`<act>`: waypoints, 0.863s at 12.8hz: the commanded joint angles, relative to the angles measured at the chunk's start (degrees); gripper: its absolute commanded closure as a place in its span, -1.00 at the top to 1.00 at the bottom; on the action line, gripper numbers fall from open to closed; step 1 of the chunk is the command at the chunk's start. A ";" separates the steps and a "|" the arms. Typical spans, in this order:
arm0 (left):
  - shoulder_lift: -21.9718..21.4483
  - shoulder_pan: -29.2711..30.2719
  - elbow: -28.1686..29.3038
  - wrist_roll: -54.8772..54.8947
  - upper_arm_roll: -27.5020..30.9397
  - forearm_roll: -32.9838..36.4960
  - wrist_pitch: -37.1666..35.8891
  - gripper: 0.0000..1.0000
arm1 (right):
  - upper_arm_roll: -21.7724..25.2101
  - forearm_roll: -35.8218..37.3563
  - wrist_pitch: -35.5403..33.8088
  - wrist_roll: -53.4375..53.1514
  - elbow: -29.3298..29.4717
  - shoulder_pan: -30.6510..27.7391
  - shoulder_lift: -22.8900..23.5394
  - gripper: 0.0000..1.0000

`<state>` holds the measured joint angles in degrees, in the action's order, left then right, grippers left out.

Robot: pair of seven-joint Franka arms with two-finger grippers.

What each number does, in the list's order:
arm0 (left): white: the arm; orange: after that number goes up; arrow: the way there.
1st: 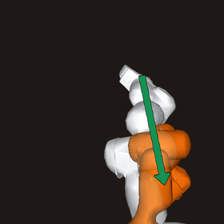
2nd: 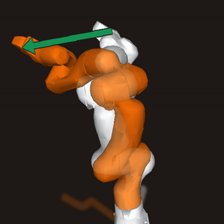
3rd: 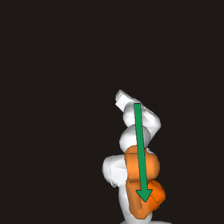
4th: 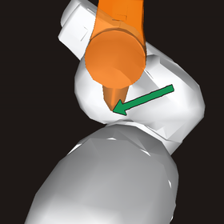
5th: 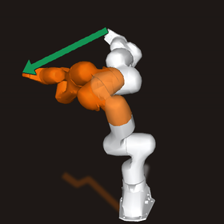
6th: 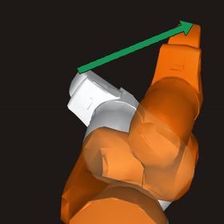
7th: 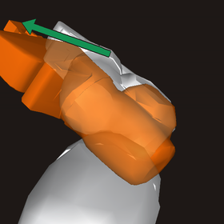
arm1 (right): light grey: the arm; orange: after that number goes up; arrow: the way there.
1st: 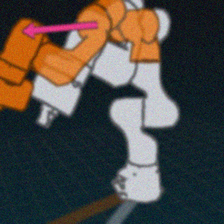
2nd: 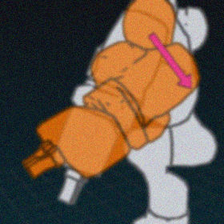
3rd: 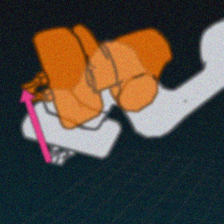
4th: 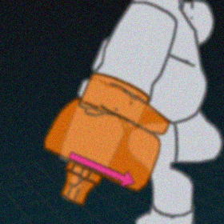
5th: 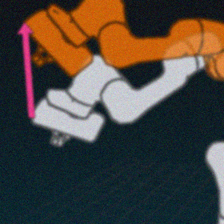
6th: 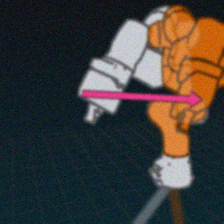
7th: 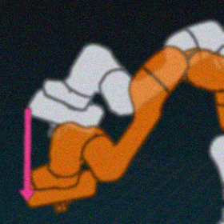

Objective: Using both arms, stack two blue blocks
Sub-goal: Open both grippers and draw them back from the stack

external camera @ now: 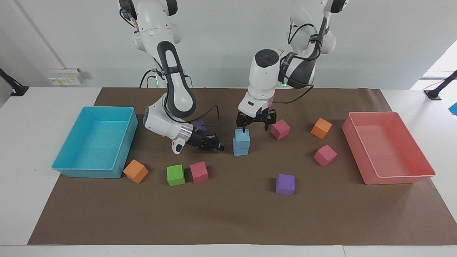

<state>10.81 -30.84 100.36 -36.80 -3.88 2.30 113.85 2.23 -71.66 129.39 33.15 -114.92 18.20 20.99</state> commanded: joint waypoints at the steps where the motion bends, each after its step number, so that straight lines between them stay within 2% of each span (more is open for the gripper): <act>1: -7.98 5.42 2.12 10.04 -0.25 -2.38 -7.04 1.00 | -0.48 7.56 -0.28 -5.26 0.22 -2.55 -4.10 -1.00; 2: -10.26 7.87 2.12 13.65 -0.33 -2.91 -9.33 1.00 | -0.30 11.50 -0.19 -8.33 1.00 -2.65 -5.16 -1.00; 5: -15.02 13.07 1.77 24.29 0.62 -4.06 -14.88 1.00 | 0.23 36.33 -1.94 -20.72 5.04 -3.52 -7.71 -1.00; 6: -15.90 15.69 1.42 27.02 0.63 -4.06 -15.50 1.00 | 0.23 42.07 -3.86 -23.36 6.10 -3.70 -8.50 -0.62; 7: -16.52 18.42 0.55 29.91 0.63 -4.06 -16.11 1.00 | 0.31 45.87 -5.54 -24.26 6.63 -3.96 -9.29 -0.34; 8: -16.52 20.18 -1.11 32.73 0.81 -4.06 -16.29 1.00 | 0.49 49.04 -6.34 -24.36 6.64 -4.40 -10.25 0.16; 9: -16.09 22.03 -2.78 34.58 0.72 -4.06 -16.82 1.00 | 0.49 51.60 -6.60 -24.36 6.64 -5.54 -11.31 0.99; 11: -14.77 23.88 -6.91 36.09 0.81 -3.97 -19.79 1.00 | 0.93 58.44 -8.79 -24.79 7.16 -5.90 -12.63 1.00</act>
<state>-5.27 -8.68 97.55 -2.61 -2.57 -1.07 97.69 3.31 -18.71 123.16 9.46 -108.12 13.38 9.87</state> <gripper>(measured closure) 0.000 0.419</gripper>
